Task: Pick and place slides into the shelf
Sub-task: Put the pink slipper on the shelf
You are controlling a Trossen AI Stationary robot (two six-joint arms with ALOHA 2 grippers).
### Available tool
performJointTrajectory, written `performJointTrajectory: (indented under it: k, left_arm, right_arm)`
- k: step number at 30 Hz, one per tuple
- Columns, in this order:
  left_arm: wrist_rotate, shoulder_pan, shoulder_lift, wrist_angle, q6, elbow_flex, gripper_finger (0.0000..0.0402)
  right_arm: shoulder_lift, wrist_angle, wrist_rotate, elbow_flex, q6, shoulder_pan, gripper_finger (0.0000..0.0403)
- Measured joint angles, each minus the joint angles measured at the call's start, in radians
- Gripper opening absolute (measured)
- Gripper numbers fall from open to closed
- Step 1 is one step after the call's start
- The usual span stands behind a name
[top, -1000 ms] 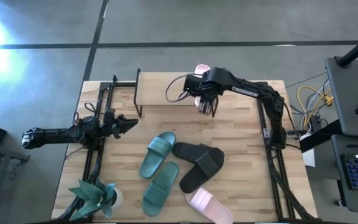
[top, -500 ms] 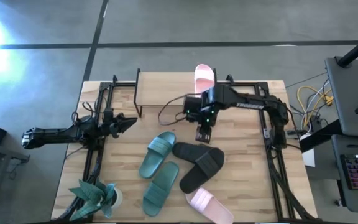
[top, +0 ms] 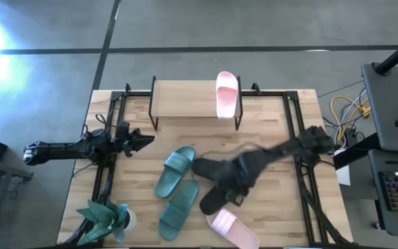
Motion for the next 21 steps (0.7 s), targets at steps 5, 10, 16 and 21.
performJointTrajectory:
  k: [5,10,16,21]
  left_arm:
    - [0.003,0.0,0.031,0.0,0.006,0.0,0.0111]
    - [0.026,0.0,0.056,0.001,0.005,0.0,0.0111]
    - [0.038,0.0,0.08,0.001,0.005,-0.001,0.0111]
    - [0.071,0.0,0.092,0.001,0.002,-0.001,0.0111]
  right_arm:
    - [-0.002,0.13,0.379,-0.011,0.115,0.242,0.0125]
    - [0.031,0.238,0.463,-0.012,0.085,0.405,0.0125]
    - [0.153,0.325,0.429,0.019,-0.092,0.443,0.0125]
    - [0.275,0.344,0.433,0.095,-0.231,0.438,0.0125]
